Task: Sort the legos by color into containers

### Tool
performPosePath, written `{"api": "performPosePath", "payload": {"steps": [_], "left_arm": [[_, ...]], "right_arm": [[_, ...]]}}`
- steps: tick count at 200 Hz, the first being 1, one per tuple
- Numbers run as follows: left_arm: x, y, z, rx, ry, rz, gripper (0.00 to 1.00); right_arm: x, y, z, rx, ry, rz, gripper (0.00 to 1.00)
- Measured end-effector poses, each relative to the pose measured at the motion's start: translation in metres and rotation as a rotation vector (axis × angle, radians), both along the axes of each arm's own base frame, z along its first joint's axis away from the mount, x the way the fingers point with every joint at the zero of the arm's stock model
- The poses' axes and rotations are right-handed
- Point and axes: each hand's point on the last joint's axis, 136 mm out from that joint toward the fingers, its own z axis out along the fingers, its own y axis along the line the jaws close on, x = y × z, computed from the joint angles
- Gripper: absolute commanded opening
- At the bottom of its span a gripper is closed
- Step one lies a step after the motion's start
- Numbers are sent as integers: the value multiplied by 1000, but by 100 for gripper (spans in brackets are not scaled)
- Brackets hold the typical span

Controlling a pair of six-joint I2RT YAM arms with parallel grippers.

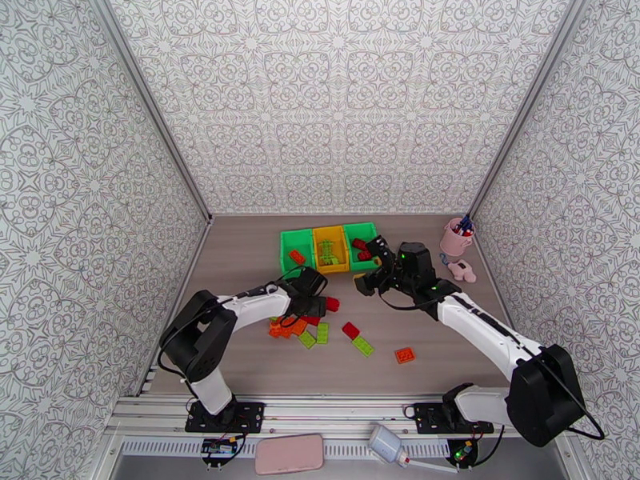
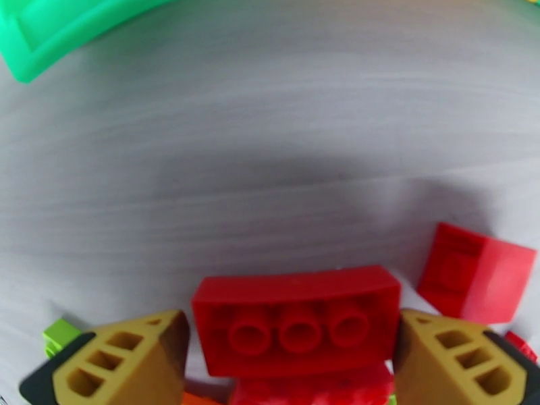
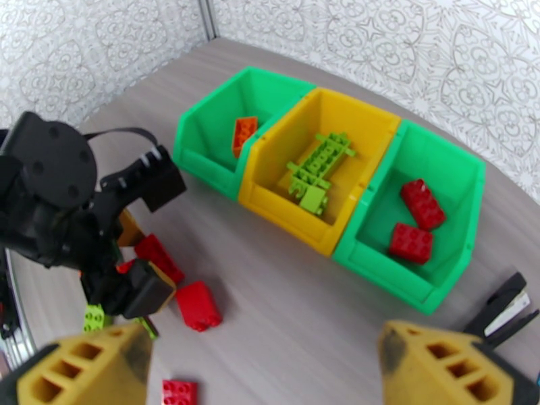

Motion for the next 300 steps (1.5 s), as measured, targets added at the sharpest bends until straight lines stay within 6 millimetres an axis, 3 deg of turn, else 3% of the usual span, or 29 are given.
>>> {"api": "performPosePath", "payload": {"steps": [35,101,153,197,261,300], "left_arm": [[1,0,-2,-1,2,9,77],[9,-5,0,-18,-13,18,58],[10,-5,3,-22,-21,17,56],[23,-17,41,-92,-116,8,55],[65,-58,100,-223,-254,-34,55],[89,-88,114,-292,-278,-71,55]], "right_arm": [[0,0,0,0,0,0,92],[-1,1,0,8,7,3,92],[-4,0,-2,21,20,-3,91],[-11,-8,5,47,-1,-44,91],[-13,-26,21,87,-53,-150,91],[-14,-34,22,96,-59,-202,90]]}}
